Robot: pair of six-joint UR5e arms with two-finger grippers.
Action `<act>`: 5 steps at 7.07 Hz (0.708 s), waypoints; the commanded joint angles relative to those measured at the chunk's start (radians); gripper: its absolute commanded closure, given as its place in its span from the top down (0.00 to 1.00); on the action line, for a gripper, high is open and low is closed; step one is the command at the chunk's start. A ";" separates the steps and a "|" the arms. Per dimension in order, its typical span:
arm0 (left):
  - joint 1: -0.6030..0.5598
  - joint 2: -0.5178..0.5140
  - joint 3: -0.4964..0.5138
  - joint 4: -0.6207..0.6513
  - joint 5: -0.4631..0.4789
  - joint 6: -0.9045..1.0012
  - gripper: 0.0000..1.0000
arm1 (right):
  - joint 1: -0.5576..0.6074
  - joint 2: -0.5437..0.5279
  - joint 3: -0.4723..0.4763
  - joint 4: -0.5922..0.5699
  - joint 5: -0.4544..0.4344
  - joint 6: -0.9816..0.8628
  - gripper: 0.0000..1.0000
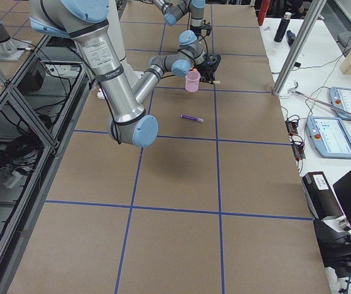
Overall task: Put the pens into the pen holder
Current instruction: 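Carry the yellow pen over the cup while the left arm reaches out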
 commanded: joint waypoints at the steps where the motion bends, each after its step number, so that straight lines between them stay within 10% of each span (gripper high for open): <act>1: 0.005 0.000 0.002 -0.001 0.004 -0.011 0.99 | -0.112 0.098 -0.009 -0.090 -0.261 0.018 0.00; 5: 0.007 0.000 0.000 -0.001 0.005 -0.013 0.99 | -0.226 0.110 -0.027 -0.082 -0.451 -0.119 0.00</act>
